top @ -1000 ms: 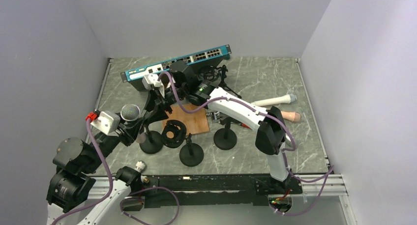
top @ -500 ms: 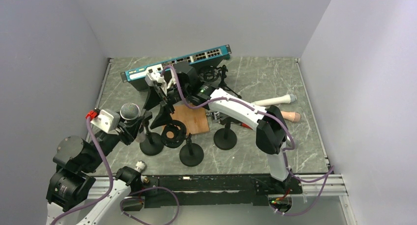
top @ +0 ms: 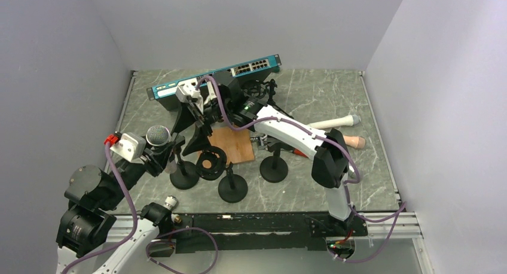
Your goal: Remove the microphone from the stand
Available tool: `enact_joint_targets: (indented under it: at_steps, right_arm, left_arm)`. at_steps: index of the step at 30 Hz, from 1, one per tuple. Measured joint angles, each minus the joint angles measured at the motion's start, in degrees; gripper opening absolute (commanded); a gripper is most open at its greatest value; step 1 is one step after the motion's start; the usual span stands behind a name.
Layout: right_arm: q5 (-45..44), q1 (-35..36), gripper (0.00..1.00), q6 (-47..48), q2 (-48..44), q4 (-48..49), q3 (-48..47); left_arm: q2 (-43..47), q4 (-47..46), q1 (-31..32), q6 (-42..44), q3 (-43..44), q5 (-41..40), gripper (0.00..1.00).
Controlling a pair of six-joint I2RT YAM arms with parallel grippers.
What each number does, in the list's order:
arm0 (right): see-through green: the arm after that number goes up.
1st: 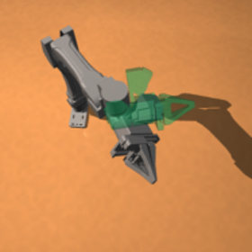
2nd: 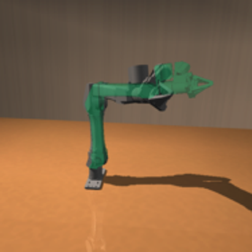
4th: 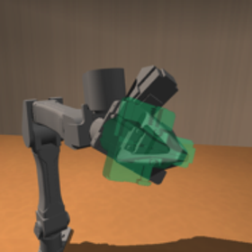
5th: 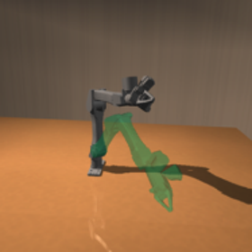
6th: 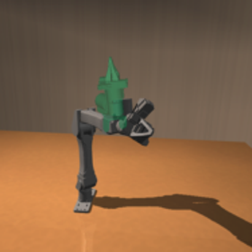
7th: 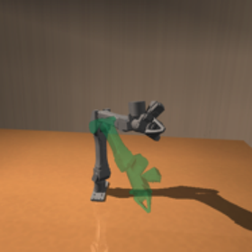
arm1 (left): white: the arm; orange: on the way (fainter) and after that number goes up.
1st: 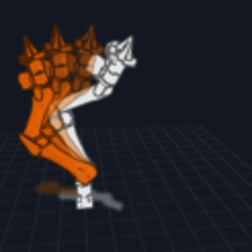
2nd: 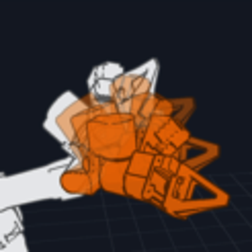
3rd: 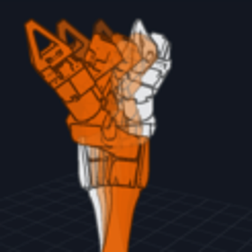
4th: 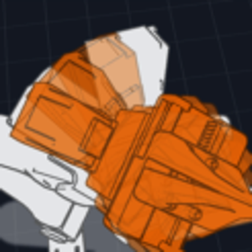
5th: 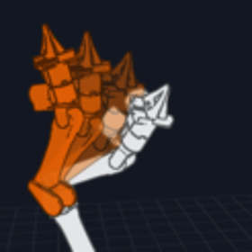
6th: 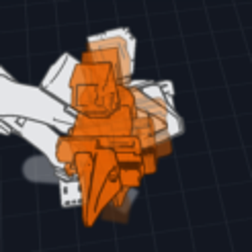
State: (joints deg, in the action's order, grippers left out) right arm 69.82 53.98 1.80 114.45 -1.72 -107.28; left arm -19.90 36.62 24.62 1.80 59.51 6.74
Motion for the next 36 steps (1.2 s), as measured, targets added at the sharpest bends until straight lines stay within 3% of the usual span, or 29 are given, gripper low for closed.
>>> enact_joint_targets:
  at_steps: [22, 26, 28, 34, 35, 36]
  right_arm:
    - [2.2, 0.0, 0.59, -0.1, 3.4, -2.1, -5.4]
    - [2.0, -0.1, 0.7, 0.6, 3.7, -2.8, -5.6]
    - [1.8, 0.0, 0.7, 1.0, 3.8, -3.5, -5.6]
    - [1.2, 0.0, 0.49, 2.7, 5.0, -6.0, -7.1]
    - [1.2, 0.0, 0.39, 2.8, 5.2, -6.0, -7.1]
    - [1.1, 0.0, 0.08, 2.9, 5.4, -6.1, -7.1]
  left_arm:
    - [0.0, 0.0, 0.0, -0.1, 0.0, 0.5, 0.0]
    - [0.0, 0.0, 0.0, 0.0, 0.0, 0.6, 0.0]
    - [0.0, 0.0, 0.0, 0.0, 0.0, 0.6, 0.0]
    - [0.0, 0.0, 0.0, 0.0, 0.0, 0.5, 0.0]
    - [0.0, 0.0, 0.0, 0.0, 0.0, 0.6, 0.0]
    - [0.0, 0.0, 0.0, 0.0, 0.0, 0.5, 0.0]
